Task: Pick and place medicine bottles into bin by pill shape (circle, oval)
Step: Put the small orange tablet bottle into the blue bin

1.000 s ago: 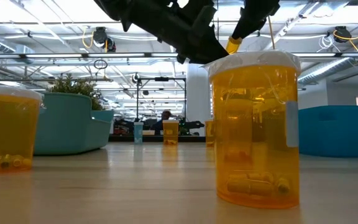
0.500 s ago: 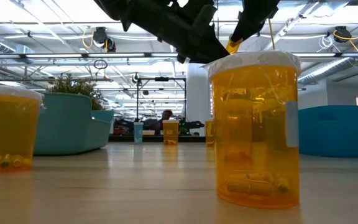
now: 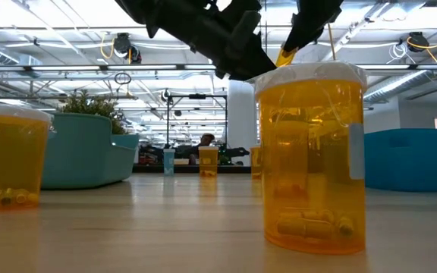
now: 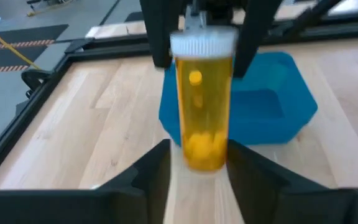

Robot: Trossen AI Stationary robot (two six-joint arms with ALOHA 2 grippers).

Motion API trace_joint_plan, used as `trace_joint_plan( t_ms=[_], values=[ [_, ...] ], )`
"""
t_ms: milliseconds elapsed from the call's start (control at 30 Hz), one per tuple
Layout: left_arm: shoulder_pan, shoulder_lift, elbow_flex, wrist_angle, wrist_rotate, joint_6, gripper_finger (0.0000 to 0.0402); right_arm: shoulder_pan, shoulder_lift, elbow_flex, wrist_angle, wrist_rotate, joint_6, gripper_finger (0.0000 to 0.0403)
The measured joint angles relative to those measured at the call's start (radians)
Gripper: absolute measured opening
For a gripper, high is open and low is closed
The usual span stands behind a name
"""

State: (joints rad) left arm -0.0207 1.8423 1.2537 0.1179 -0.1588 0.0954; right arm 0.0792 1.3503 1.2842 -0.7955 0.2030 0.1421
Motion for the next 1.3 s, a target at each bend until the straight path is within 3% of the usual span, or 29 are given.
trace_joint_plan(
  t_ms=[200,367,567,767,1167,1300],
  values=[
    [0.000,-0.002,0.000,-0.052,-0.031,0.001,0.0245,0.000,-0.003,0.000,-0.058,0.000,0.031,0.0120],
    [0.001,-0.005,0.000,-0.097,-0.033,0.005,0.0284,0.000,-0.003,0.000,-0.185,0.001,0.093,0.0118],
    [0.007,-0.014,0.000,-0.119,-0.033,0.008,0.0289,0.000,-0.003,-0.002,-0.330,0.004,0.167,0.0124],
    [0.017,-0.014,0.000,-0.123,-0.033,-0.003,0.0289,0.000,-0.005,-0.086,-0.343,0.004,0.190,0.0125],
    [0.017,-0.014,0.000,-0.122,-0.025,-0.012,0.0289,-0.042,-0.004,-0.281,-0.185,-0.001,0.179,0.0125],
    [0.017,-0.014,0.000,-0.122,-0.025,-0.015,0.0289,-0.086,-0.004,-0.351,-0.089,-0.059,0.142,0.0125]
  ],
)
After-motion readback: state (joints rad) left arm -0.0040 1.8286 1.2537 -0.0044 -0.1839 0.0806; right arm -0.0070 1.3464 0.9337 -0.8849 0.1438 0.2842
